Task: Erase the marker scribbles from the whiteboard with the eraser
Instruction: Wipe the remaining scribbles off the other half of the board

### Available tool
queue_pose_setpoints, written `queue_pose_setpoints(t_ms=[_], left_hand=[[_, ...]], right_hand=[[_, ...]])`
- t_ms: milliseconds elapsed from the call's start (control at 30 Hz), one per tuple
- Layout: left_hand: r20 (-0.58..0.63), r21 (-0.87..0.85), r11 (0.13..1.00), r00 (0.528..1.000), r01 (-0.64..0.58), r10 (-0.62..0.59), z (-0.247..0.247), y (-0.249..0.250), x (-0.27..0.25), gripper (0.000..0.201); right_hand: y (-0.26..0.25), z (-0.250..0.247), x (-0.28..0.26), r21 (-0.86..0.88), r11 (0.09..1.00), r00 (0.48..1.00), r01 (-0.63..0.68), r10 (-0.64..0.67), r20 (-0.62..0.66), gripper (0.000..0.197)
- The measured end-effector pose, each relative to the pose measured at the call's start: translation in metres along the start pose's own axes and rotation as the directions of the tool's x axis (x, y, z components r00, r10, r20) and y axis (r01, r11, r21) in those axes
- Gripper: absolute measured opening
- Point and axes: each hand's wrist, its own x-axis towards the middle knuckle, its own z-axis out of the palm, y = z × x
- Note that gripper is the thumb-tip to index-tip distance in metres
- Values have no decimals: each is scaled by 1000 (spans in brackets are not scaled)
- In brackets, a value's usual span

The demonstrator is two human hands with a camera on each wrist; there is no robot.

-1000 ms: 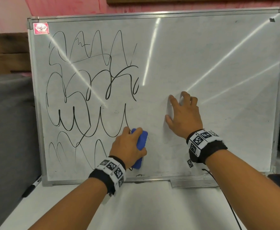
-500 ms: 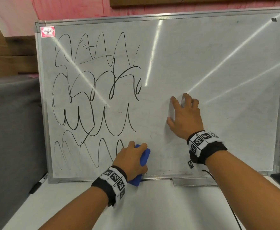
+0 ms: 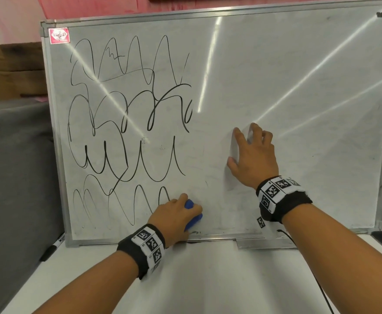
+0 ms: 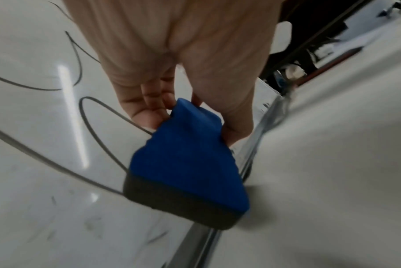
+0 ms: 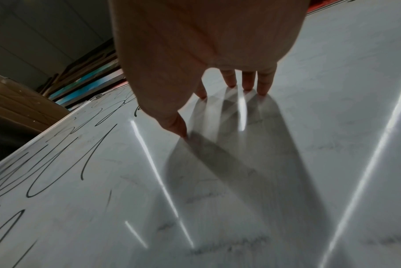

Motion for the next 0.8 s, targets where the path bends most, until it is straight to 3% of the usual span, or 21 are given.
queue_pose_setpoints(t_ms=[100, 233, 367, 800], left_hand=[[45, 84, 988, 991, -130, 126, 11, -5, -4, 57], [-126, 255, 945, 962, -204, 242, 18, -26, -7, 69], [-212, 265, 947, 947, -184, 243, 23, -38, -17, 71], [-323, 187, 964, 915, -189, 242, 45, -18, -3, 76]], right_hand=[[1, 0, 0, 8, 1000, 1000, 11, -11, -8, 76], [2, 1, -2, 12, 1000, 1000, 13, -13, -17, 75], [1, 2, -2, 19, 1000, 1000, 11, -11, -23, 75], [0, 5, -3, 31, 1000, 1000, -3, 4, -28, 76]])
